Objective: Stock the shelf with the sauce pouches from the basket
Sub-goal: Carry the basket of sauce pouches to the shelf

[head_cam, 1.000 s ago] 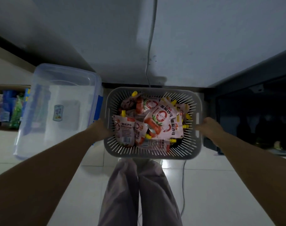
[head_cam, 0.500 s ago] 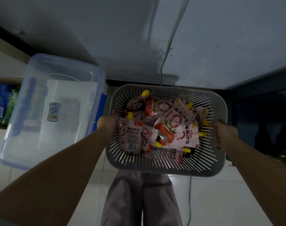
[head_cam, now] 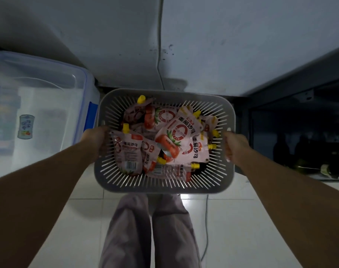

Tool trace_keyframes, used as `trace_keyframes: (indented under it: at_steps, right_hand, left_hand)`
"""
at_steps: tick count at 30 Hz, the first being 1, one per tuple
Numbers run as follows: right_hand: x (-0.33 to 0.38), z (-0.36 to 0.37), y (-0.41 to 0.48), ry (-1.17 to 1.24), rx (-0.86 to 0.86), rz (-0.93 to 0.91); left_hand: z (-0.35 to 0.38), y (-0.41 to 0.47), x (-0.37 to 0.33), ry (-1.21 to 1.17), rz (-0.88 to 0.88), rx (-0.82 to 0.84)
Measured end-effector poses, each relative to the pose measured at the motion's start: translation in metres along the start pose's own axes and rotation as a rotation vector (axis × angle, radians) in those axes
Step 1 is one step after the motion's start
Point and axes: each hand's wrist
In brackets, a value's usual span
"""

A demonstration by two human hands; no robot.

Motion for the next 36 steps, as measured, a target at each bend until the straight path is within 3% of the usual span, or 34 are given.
trace_keyframes:
  at_steps: [7, 15, 24, 36]
  right_hand:
    - [0.001, -0.013, -0.035, -0.04, -0.021, -0.017]
    - [0.019, -0.033, -0.1, -0.109, 0.065, -0.095]
    - [0.046, -0.022, -0.195, -0.415, 0.231, -0.385]
    - [0.023, 0.083, -0.382, -0.805, 0.517, -0.807]
  left_hand:
    - [-0.021, -0.024, 0.008, 0.04, -0.042, 0.049]
    - [-0.086, -0.073, 0.05, -0.116, -0.142, 0.035]
    - [-0.193, -0.129, 0.118, -0.416, -0.203, -0.05]
    - [-0.33, -0.209, 0.276, -0.864, -0.43, -0.193]
Point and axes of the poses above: each hand's wrist, its own y-axis towards the middle knuckle, its own z-axis out of the palm, x = y × z, and after that the axes turned 13 degrees about -x, right-handed
